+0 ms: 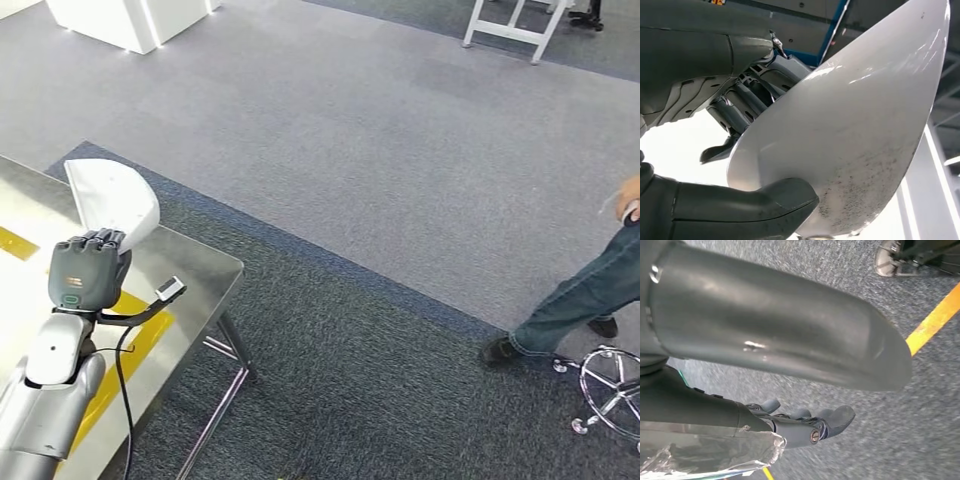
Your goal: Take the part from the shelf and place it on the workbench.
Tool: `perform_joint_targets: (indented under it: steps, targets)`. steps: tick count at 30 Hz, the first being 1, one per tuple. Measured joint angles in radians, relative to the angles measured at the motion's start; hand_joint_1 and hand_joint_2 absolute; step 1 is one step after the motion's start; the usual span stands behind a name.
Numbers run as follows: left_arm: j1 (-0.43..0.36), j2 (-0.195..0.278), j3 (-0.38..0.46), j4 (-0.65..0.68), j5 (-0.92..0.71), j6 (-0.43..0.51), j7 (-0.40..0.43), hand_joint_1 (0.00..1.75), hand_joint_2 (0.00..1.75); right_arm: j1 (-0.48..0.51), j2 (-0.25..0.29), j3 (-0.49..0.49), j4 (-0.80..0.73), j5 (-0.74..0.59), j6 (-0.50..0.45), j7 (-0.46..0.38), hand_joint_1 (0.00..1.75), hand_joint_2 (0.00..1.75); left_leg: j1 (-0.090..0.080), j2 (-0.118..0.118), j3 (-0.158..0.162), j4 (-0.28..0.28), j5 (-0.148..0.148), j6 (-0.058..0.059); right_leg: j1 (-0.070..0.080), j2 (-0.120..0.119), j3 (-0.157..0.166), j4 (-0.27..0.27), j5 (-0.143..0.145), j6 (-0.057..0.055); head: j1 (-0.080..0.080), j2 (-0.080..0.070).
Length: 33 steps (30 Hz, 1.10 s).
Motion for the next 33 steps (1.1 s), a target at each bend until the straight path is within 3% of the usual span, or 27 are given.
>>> perform_joint_targets:
  steps: [2, 4, 5, 7, 9, 11, 12, 14, 15, 17, 18, 20, 22, 24, 26, 27, 28, 29, 31, 33]
  targets:
    - [-0.01, 0.005, -0.011, 0.012, 0.0, -0.035, 0.015, 1.75, 1.75, -0.003, 0.0, -0.007, 0.001, 0.005, -0.001, 0.0, 0.0, 0.0, 0.004, -0.024, -0.006, 0.001, 0.003, -0.009, -0.001, 0.038, 0.041, -0.083, 0.023, -0.007, 0.0, 0.0]
    - [-0.015, 0.011, -0.02, 0.025, 0.0, -0.067, 0.025, 1.75, 1.75, -0.006, 0.0, -0.015, 0.002, 0.009, -0.003, 0.0, 0.0, 0.0, 0.009, -0.047, -0.012, -0.002, 0.009, -0.024, 0.0, 0.032, 0.052, -0.097, 0.021, -0.009, 0.001, 0.0]
    - [-0.015, 0.015, -0.023, 0.03, 0.0, -0.078, 0.028, 1.75, 1.75, -0.009, 0.0, -0.018, 0.002, 0.011, -0.004, 0.0, 0.0, 0.0, 0.01, -0.044, -0.014, -0.001, 0.008, -0.03, -0.001, 0.02, 0.055, -0.102, 0.024, -0.012, 0.0, 0.0]
    - [-0.02, 0.021, -0.027, 0.039, 0.0, -0.096, 0.033, 1.75, 1.75, -0.013, 0.0, -0.024, 0.003, 0.014, -0.006, 0.0, 0.0, 0.0, 0.007, 0.003, -0.034, 0.039, -0.02, -0.038, -0.003, -0.005, 0.062, -0.115, 0.031, -0.019, -0.005, 0.0]
    - [-0.029, 0.024, -0.031, 0.045, 0.0, -0.113, 0.037, 1.75, 1.75, -0.014, 0.0, -0.028, 0.005, 0.016, -0.007, 0.0, 0.0, 0.0, 0.007, 0.058, -0.087, 0.151, -0.081, -0.046, -0.002, -0.034, 0.066, -0.12, 0.03, -0.024, -0.011, 0.0]
    - [-0.029, 0.024, -0.035, 0.051, 0.0, -0.125, 0.039, 1.75, 1.75, -0.014, 0.0, -0.033, 0.006, 0.017, -0.007, 0.0, 0.0, 0.0, 0.011, 0.072, -0.137, 0.255, -0.115, -0.054, -0.001, -0.065, 0.067, -0.119, 0.027, -0.026, -0.011, 0.0]
    - [-0.028, 0.024, -0.036, 0.054, 0.0, -0.131, 0.04, 1.75, 1.75, -0.014, 0.0, -0.036, 0.007, 0.018, -0.008, 0.0, 0.0, 0.0, 0.014, 0.075, -0.14, 0.262, -0.106, -0.057, -0.001, -0.08, 0.068, -0.118, 0.024, -0.025, -0.012, 0.0]
    - [-0.027, 0.026, -0.038, 0.057, 0.0, -0.144, 0.042, 1.75, 1.75, -0.017, 0.0, -0.04, 0.01, 0.021, -0.008, 0.0, 0.0, 0.0, 0.016, 0.094, -0.09, 0.17, -0.045, -0.06, -0.001, -0.106, 0.072, -0.114, 0.017, -0.021, -0.011, 0.0]
    - [-0.028, 0.027, -0.038, 0.058, 0.0, -0.152, 0.043, 1.75, 1.75, -0.019, 0.0, -0.042, 0.011, 0.023, -0.009, -0.001, 0.0, 0.0, 0.013, 0.122, -0.053, 0.104, -0.019, -0.06, 0.001, -0.118, 0.075, -0.112, 0.012, -0.016, -0.012, 0.0]
    - [-0.032, 0.029, -0.04, 0.058, 0.0, -0.17, 0.046, 1.75, 1.75, -0.023, 0.0, -0.046, 0.014, 0.027, -0.01, -0.002, 0.0, 0.0, 0.006, 0.16, -0.007, 0.016, 0.002, -0.049, 0.008, -0.139, 0.08, -0.107, 0.002, -0.006, -0.012, 0.0]
    - [-0.034, 0.03, -0.041, 0.058, 0.0, -0.177, 0.048, 1.75, 1.75, -0.026, 0.0, -0.048, 0.015, 0.028, -0.01, -0.003, 0.0, 0.0, 0.002, 0.165, -0.004, 0.005, -0.002, -0.042, 0.011, -0.15, 0.082, -0.105, -0.002, -0.001, -0.012, 0.0]
    - [-0.034, 0.034, -0.043, 0.061, 0.0, -0.189, 0.05, 1.75, 1.75, -0.031, 0.0, -0.051, 0.017, 0.03, -0.012, -0.005, 0.0, 0.0, 0.002, 0.14, -0.007, 0.002, -0.001, -0.027, 0.01, -0.168, 0.084, -0.104, -0.009, 0.008, -0.011, 0.0]
    - [-0.035, 0.038, -0.045, 0.063, 0.0, -0.196, 0.055, 1.75, 1.75, -0.035, 0.0, -0.052, 0.021, 0.032, -0.015, -0.007, 0.0, 0.0, 0.006, 0.116, -0.006, -0.001, 0.002, -0.015, 0.004, -0.129, 0.068, -0.066, -0.038, 0.019, -0.008, 0.0]
    - [-0.039, 0.04, -0.05, 0.064, 0.0, -0.197, 0.061, 1.75, 1.75, -0.037, 0.0, -0.054, 0.026, 0.033, -0.018, -0.009, 0.0, 0.0, 0.008, 0.093, -0.007, -0.002, 0.003, -0.005, 0.0, -0.069, 0.01, 0.055, -0.098, 0.025, -0.004, 0.0]
    - [-0.039, 0.04, -0.056, 0.067, 0.0, -0.198, 0.064, 1.75, 1.75, -0.036, 0.0, -0.058, 0.03, 0.034, -0.021, -0.009, 0.0, 0.0, 0.007, 0.066, -0.007, -0.001, 0.003, -0.001, -0.001, -0.051, -0.06, 0.184, -0.142, 0.027, -0.002, 0.0]
    - [-0.039, 0.04, -0.059, 0.069, -0.001, -0.198, 0.065, 1.75, 1.75, -0.036, 0.0, -0.06, 0.032, 0.034, -0.022, -0.009, 0.0, 0.0, 0.007, 0.052, -0.007, -0.001, 0.003, -0.001, -0.001, -0.048, -0.078, 0.204, -0.137, 0.026, -0.001, 0.0]
    - [-0.038, 0.042, -0.062, 0.071, 0.0, -0.198, 0.067, 1.75, 1.75, -0.037, 0.0, -0.063, 0.035, 0.034, -0.024, -0.01, 0.0, 0.0, 0.007, 0.037, -0.006, -0.001, 0.003, -0.001, -0.001, -0.045, -0.075, 0.182, -0.109, 0.023, -0.001, 0.0]
    - [-0.039, 0.044, -0.065, 0.073, 0.0, -0.197, 0.069, 1.75, 1.75, -0.038, -0.001, -0.065, 0.037, 0.035, -0.026, -0.011, 0.0, 0.0, 0.007, 0.023, -0.005, 0.0, 0.003, -0.002, -0.001, -0.037, -0.054, 0.124, -0.067, 0.02, -0.001, 0.0]
    - [-0.044, 0.047, -0.073, 0.077, 0.0, -0.196, 0.072, 1.75, 1.75, -0.04, -0.003, -0.069, 0.044, 0.036, -0.031, -0.013, 0.0, 0.0, 0.007, -0.005, -0.006, 0.001, 0.003, -0.006, -0.005, 0.009, 0.005, -0.018, 0.002, 0.008, -0.002, 0.0]
    - [-0.051, 0.05, -0.081, 0.084, 0.0, -0.196, 0.068, 1.75, 1.75, -0.044, -0.005, -0.073, 0.051, 0.037, -0.036, -0.015, 0.0, 0.0, 0.01, -0.028, -0.013, 0.002, 0.006, -0.018, -0.007, 0.04, 0.037, -0.084, 0.018, 0.002, -0.002, 0.0]
